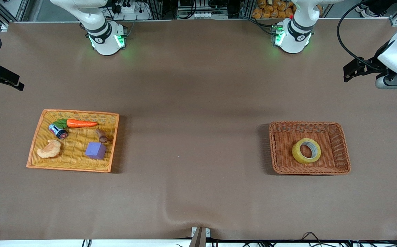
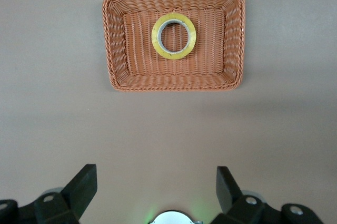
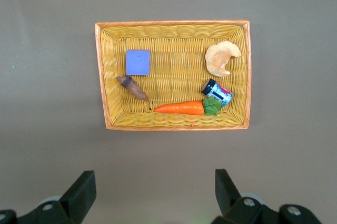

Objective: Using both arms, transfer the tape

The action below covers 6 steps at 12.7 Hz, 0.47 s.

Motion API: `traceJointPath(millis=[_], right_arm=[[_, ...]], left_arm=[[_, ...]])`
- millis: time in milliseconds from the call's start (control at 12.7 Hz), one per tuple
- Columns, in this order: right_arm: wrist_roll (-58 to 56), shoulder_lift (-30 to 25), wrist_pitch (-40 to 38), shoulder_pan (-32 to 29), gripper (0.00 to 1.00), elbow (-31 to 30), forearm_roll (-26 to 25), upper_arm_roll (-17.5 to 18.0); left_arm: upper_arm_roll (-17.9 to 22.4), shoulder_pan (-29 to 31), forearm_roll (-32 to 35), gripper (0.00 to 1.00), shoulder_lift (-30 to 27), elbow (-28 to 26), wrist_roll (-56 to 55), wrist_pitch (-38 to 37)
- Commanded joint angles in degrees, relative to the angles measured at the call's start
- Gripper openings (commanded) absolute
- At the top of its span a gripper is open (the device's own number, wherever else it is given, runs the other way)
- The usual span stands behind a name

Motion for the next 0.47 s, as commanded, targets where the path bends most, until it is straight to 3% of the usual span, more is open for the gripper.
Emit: traceJointPath(millis=[0,395], right_arm=[[0.6,0.1,-0.4,-0.5,1.0,0.5,-0.4,0.4],[0.6,0.1,-0.4,-0.6,1.0,0.5,-0.4,0.4]], left_arm=[[-0.8,0.9,-1.1,1.0,-0.1,0.1,-0.6,-0.6],[-0.8,1.0,-1.1,1.0,-0.1,-0.3,-0.3,-0.6]])
